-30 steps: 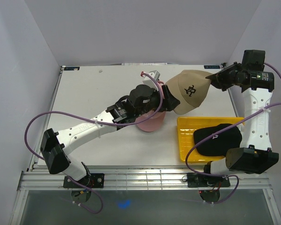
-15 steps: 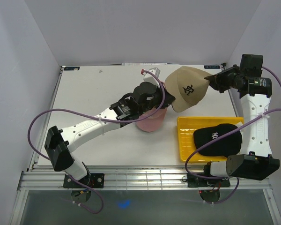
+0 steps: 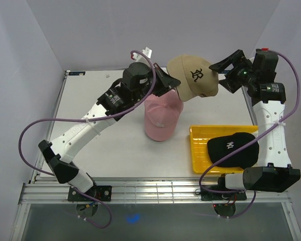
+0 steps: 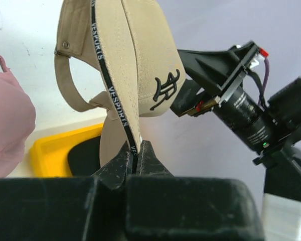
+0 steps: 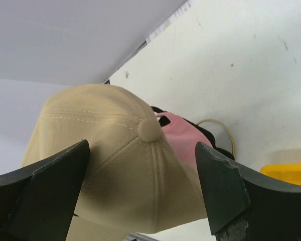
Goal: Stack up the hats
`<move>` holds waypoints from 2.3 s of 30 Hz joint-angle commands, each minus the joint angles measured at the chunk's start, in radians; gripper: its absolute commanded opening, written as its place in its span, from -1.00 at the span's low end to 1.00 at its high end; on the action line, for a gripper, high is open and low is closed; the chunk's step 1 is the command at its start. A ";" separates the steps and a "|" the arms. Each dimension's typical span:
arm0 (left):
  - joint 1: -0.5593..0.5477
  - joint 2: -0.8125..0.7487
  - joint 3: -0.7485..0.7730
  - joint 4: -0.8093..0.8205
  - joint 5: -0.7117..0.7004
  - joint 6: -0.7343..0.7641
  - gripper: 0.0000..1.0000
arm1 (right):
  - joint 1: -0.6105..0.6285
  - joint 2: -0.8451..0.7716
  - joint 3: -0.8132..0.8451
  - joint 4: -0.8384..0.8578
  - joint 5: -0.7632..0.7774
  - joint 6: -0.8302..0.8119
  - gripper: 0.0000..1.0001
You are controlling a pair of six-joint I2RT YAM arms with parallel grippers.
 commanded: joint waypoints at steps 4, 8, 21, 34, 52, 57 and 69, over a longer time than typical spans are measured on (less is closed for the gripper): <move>0.146 -0.078 0.068 0.015 0.014 -0.287 -1.00 | -0.002 0.012 0.035 0.086 0.054 -0.122 0.79; 0.223 -0.052 0.061 -0.014 0.026 -0.448 -1.00 | -0.002 0.017 -0.008 0.111 0.014 -0.115 0.79; 0.229 0.002 0.056 0.046 -0.004 -0.584 -1.00 | 0.110 0.023 -0.053 0.186 -0.061 -0.122 0.94; 0.174 -0.193 -0.424 0.470 -0.074 -0.620 -1.00 | 0.230 -0.115 -0.281 0.362 -0.081 0.181 0.96; 0.117 -0.242 -0.567 0.667 -0.107 -0.578 -1.00 | 0.394 -0.120 -0.344 0.476 0.006 0.358 0.94; 0.114 -0.291 -0.620 0.676 -0.106 -0.561 -1.00 | 0.408 -0.106 -0.335 0.491 -0.009 0.323 0.34; 0.108 -0.411 -0.832 0.747 0.001 -0.492 -1.00 | 0.403 -0.087 -0.381 0.470 -0.112 0.182 -0.81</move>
